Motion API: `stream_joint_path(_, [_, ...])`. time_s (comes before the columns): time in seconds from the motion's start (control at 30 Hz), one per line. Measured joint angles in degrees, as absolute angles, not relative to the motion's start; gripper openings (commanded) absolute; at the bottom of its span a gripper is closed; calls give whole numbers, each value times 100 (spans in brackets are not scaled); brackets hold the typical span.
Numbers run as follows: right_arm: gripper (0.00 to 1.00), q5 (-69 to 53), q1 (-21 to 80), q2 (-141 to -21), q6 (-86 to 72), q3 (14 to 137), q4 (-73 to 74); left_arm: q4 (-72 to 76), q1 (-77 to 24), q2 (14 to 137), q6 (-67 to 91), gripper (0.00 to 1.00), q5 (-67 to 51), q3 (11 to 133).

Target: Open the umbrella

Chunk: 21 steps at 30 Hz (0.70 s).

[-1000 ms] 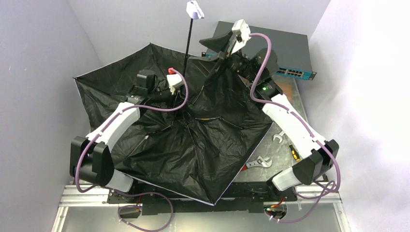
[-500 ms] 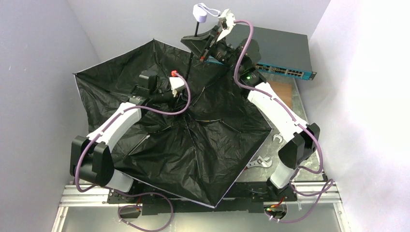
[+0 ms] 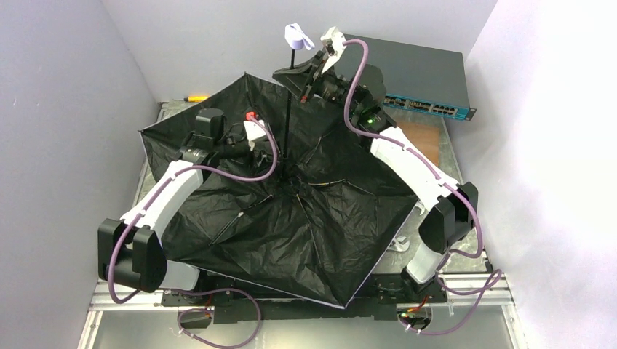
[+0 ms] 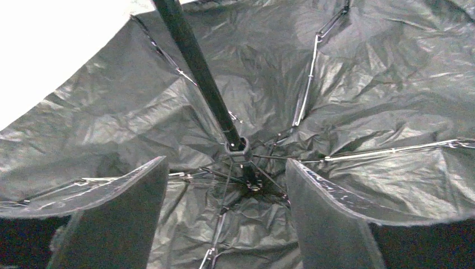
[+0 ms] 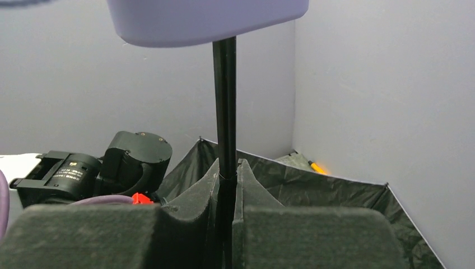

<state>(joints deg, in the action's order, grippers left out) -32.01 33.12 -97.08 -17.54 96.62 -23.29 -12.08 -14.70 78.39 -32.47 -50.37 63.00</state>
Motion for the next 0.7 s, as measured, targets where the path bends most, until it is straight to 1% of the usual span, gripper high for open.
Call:
stream_joint_path(0.13, [0, -3214, 3361, -9710, -1761, 9633, -2320, -781, -1570, 7859, -3223, 59, -5035, 6163])
stream_joint_path(0.23, [0, -3214, 3398, -9710, -1761, 9633, -2320, -375, -1621, 7953, -3181, 49, -5015, 6029])
stream_joint_path(0.47, [0, -3177, 3483, -9745, -1697, 9636, -2318, -69, -1695, 8344, -3216, 35, -5061, 5986])
stream_joint_path(0.7, [0, -3151, 3509, -9880, -1638, 9640, -2231, -183, -1743, 8573, -3782, 27, -4978, 5850])
